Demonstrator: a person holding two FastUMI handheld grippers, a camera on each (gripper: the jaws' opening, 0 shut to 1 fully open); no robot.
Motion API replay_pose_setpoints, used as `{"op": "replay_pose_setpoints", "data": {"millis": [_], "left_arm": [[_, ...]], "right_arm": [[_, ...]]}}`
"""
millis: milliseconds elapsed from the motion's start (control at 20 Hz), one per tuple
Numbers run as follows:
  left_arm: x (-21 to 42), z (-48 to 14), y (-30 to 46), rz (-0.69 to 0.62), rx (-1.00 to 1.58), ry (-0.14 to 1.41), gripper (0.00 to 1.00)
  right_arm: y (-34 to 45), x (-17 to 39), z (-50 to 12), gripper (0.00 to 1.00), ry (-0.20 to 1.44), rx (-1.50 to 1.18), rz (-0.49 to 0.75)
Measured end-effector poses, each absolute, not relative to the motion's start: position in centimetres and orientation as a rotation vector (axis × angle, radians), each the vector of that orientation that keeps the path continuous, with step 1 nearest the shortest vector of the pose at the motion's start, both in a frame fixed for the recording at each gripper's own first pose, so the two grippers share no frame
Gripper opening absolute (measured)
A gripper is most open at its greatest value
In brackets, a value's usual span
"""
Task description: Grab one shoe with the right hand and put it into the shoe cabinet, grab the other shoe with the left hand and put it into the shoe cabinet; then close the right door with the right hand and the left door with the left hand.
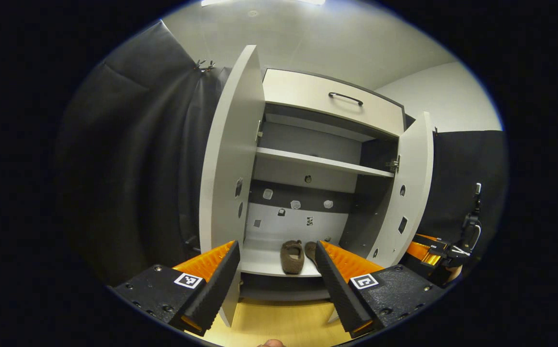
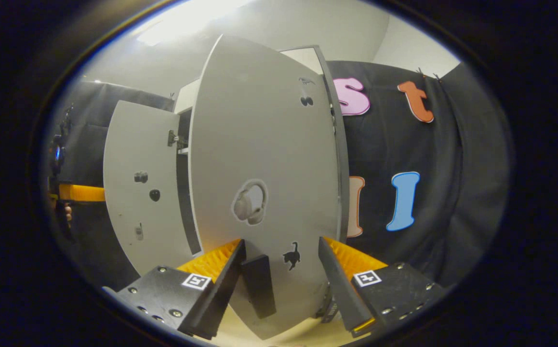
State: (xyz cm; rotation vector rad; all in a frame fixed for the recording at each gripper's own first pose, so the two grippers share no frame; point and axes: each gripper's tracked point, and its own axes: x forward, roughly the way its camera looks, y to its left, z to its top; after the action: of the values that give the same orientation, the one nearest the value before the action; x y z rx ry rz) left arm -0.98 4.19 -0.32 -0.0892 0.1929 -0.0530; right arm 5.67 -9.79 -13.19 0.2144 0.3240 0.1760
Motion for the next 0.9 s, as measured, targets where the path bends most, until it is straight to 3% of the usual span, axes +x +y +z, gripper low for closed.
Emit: {"op": "replay_pose_setpoints", "data": {"millis": [200, 500, 650, 750, 900], "left_arm": [[-1.2, -0.8, 4.4, -0.043, -0.098, 0.199, 0.96], [-1.4, -1.7, 4.3, -0.045, -0.115, 0.208, 1.0], [-1.8, -1.9, 5.3, -0.023, -0.116, 0.212, 1.0], [-2.3, -1.9, 6.1, -0.004, -0.115, 0.21, 0.92], [-3.1, -1.7, 7.7, 0.035, -0.113, 0.206, 0.96]], "right_arm": [[-9.3, 5.9, -13.3, 0.87, 0.315, 0.224, 0.201], [-7.0, 7.9, -13.4, 1.0, 0.31, 0.206, 0.208], [-5.4, 8.9, -13.6, 1.0, 0.302, 0.185, 0.203], [-4.2, 9.6, -13.9, 1.0, 0.304, 0.177, 0.191], [-2.7, 10.7, -14.5, 1.0, 0.308, 0.153, 0.184]]}}
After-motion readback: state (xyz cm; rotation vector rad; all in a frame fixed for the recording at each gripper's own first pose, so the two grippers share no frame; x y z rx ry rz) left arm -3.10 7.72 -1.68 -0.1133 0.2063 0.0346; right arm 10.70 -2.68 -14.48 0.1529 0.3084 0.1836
